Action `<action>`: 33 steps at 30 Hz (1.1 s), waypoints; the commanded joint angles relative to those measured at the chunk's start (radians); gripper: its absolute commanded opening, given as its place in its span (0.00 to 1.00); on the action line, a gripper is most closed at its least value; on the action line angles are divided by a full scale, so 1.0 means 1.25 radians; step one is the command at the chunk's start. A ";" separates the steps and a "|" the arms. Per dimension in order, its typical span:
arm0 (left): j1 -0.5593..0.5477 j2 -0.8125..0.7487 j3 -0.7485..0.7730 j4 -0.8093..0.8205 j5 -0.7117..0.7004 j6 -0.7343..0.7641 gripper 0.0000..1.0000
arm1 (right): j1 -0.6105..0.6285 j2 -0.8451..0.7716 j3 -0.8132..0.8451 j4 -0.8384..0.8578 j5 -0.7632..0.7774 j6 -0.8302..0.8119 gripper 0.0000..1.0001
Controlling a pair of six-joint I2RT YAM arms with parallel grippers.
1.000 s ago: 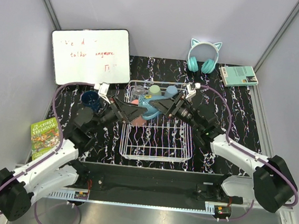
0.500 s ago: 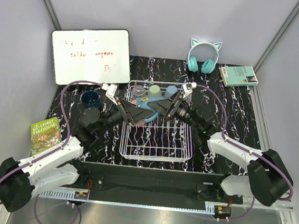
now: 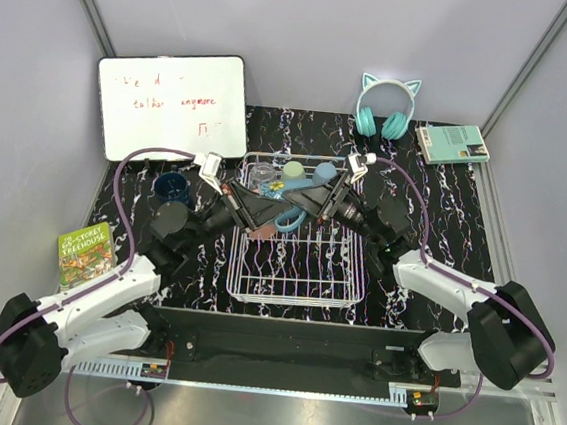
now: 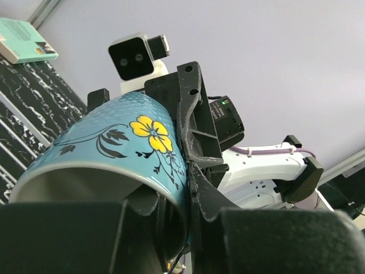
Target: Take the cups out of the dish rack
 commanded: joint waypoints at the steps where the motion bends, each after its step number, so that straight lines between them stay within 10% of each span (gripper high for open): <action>1: -0.008 0.003 0.061 -0.148 -0.013 0.092 0.00 | 0.009 -0.026 0.022 0.018 -0.006 -0.022 0.03; 6: -0.008 -0.036 0.119 -0.358 -0.077 0.184 0.00 | 0.010 -0.074 0.028 -0.129 0.007 -0.093 0.76; 9: -0.008 -0.049 0.142 -0.435 -0.110 0.223 0.00 | 0.010 -0.108 0.032 -0.223 0.038 -0.140 1.00; 33: -0.008 -0.132 0.254 -0.579 -0.150 0.278 0.00 | 0.010 -0.228 0.152 -0.693 0.364 -0.384 1.00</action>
